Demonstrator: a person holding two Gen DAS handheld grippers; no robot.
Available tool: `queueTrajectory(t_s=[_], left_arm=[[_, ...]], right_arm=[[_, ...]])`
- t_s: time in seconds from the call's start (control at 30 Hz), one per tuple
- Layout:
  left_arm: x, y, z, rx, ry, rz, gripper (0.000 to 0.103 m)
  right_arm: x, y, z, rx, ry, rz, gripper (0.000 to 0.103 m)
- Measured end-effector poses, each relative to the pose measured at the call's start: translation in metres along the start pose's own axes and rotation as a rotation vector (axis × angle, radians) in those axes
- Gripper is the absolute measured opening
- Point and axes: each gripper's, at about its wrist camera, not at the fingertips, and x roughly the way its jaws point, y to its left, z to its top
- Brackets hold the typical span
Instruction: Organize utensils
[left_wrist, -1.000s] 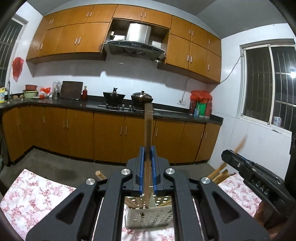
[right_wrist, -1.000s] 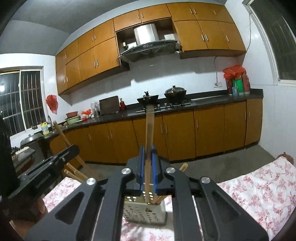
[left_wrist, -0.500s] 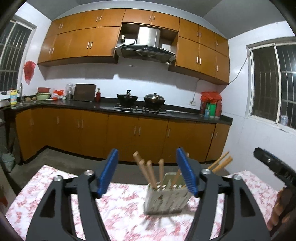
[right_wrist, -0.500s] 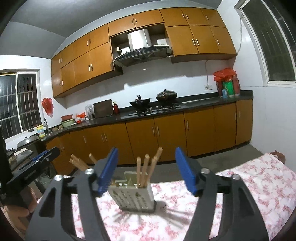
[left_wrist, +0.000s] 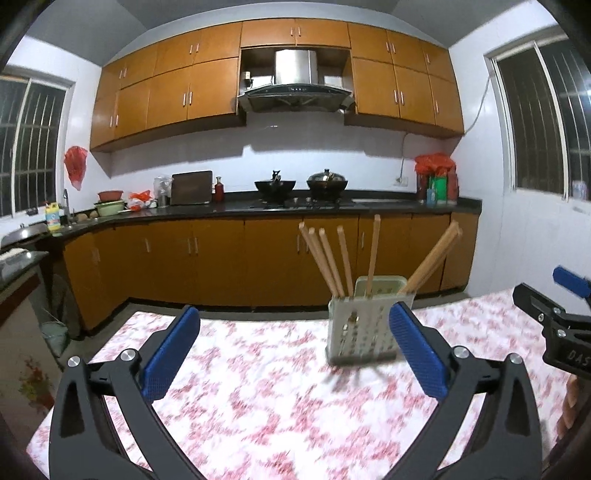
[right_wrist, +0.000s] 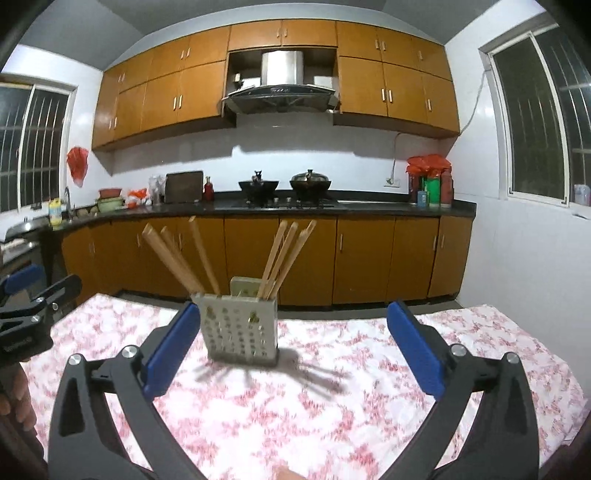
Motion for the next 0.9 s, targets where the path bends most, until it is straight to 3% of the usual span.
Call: queueTrajectory(t_s=[0.6, 0.9], left_arm=[[-0.010, -0.005, -0.054, -0.006, 0.127, -0.006, 0.101], [-0.011, -0.001, -0.063, -0.032, 0.149, -0.011, 0.101]], right_arm=[[-0.012, 0.008, -0.053, 0.030, 0.122, -0.014, 0.099], [-0.011, 0.007, -0.057, 0.040, 0.139, -0.005, 0.099]])
